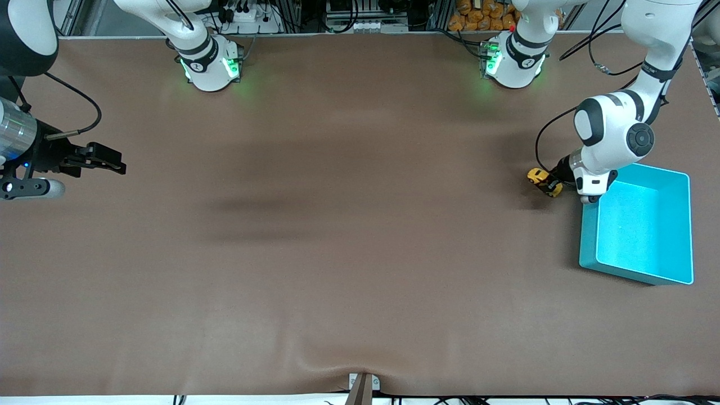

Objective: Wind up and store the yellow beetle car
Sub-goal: 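Lift the car with the left gripper over the blue bin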

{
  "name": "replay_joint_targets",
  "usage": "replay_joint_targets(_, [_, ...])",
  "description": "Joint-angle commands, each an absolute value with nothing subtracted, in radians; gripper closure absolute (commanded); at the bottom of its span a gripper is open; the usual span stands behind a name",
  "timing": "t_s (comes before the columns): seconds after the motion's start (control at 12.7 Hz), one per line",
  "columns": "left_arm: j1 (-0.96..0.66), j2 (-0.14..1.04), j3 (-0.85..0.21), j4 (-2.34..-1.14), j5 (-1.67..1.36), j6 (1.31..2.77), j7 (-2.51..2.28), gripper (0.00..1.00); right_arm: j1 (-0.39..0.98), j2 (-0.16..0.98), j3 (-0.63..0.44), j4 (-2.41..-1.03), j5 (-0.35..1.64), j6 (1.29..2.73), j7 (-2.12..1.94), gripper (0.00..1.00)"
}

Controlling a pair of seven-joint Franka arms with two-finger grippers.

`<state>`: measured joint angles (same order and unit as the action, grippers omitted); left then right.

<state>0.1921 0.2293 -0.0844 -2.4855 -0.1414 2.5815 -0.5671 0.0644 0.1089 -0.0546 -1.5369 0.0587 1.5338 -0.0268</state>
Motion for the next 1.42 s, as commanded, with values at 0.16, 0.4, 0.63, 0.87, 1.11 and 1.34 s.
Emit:
replay_joint_targets(0.16, [0.198,0.141,-0.091,-2.328,-0.158,2.332,-0.572,1.0,0.095,0.107,-0.06,-1.54,0.049,1.539,-0.014,0.0])
replay_joint_targets(0.4, [0.198,0.149,-0.091,-2.14,-0.153,2.139,-0.56,1.0,0.095,0.107,-0.06,-1.537,0.046,1.54,-0.014,0.0])
replay_joint_targets(0.63, [0.199,0.188,-0.086,-1.989,-0.143,2.06,-0.528,1.0,0.094,0.117,-0.06,-1.537,0.048,1.549,-0.014,0.0])
replay_joint_targets(0.87, [0.204,0.267,-0.083,-1.809,-0.109,1.944,-0.517,1.0,0.091,0.117,-0.06,-1.537,0.046,1.551,-0.015,0.0])
replay_joint_targets(1.11, [0.202,0.343,-0.081,-1.657,-0.074,1.855,-0.485,1.0,0.092,0.117,-0.061,-1.537,0.046,1.551,-0.015,0.0])
replay_joint_targets(1.34, [0.227,0.354,-0.078,-1.647,-0.043,1.855,-0.301,1.0,0.092,0.117,-0.061,-1.537,0.046,1.551,-0.015,0.0])
